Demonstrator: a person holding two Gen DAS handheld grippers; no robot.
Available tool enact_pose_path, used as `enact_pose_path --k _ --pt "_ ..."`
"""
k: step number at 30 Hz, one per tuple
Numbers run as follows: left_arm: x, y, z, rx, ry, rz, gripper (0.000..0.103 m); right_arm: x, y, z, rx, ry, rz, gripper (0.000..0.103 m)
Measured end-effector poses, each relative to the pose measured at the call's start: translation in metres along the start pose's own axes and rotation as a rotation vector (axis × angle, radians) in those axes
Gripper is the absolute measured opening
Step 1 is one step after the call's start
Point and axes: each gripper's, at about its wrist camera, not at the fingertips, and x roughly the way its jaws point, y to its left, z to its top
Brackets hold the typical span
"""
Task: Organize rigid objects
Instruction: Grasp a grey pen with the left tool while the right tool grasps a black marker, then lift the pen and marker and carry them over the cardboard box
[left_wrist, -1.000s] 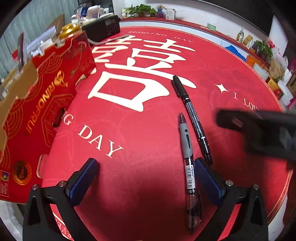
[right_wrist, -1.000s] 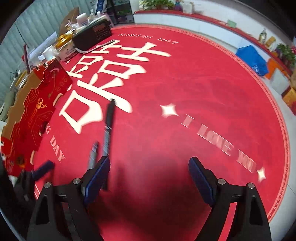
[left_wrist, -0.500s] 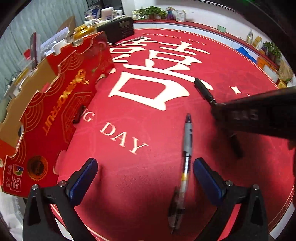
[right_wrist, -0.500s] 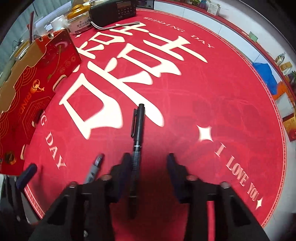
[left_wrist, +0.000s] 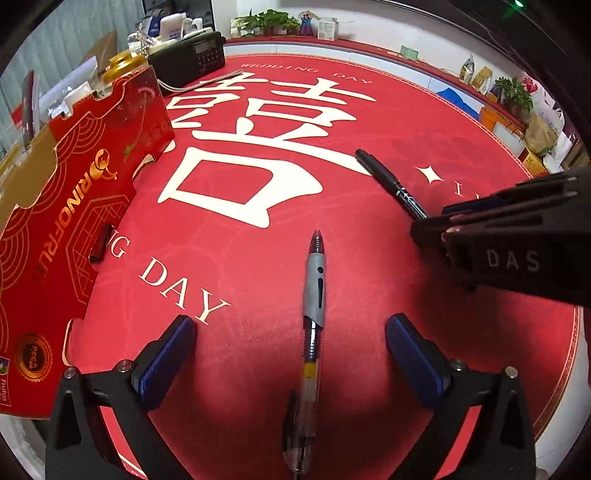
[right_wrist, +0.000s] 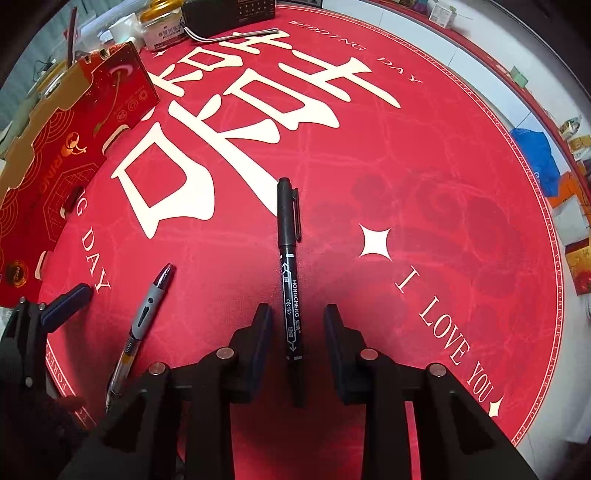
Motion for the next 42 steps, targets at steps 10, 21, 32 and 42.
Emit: enact_pose_path --k 10,21,32,42 --pt "0.001 -0.005 0.002 0.009 0.001 -0.009 0.103 0.002 0.005 0.001 -0.028 0.005 -0.022 0.031" --pt "-0.006 -0.022 0.002 0.08 0.04 -0.055 0.075 0.001 0.011 0.0 -0.018 0.017 0.02 0.01" --pt "-0.017 -0.032 -0.004 0.116 0.041 -0.106 0.01 -0.008 -0.012 -0.016 0.065 0.002 0.065 0.01" --pt "-0.039 -0.032 -0.006 0.112 -0.012 -0.111 0.01 -0.038 -0.026 -0.031 0.092 -0.059 0.113 0.01"
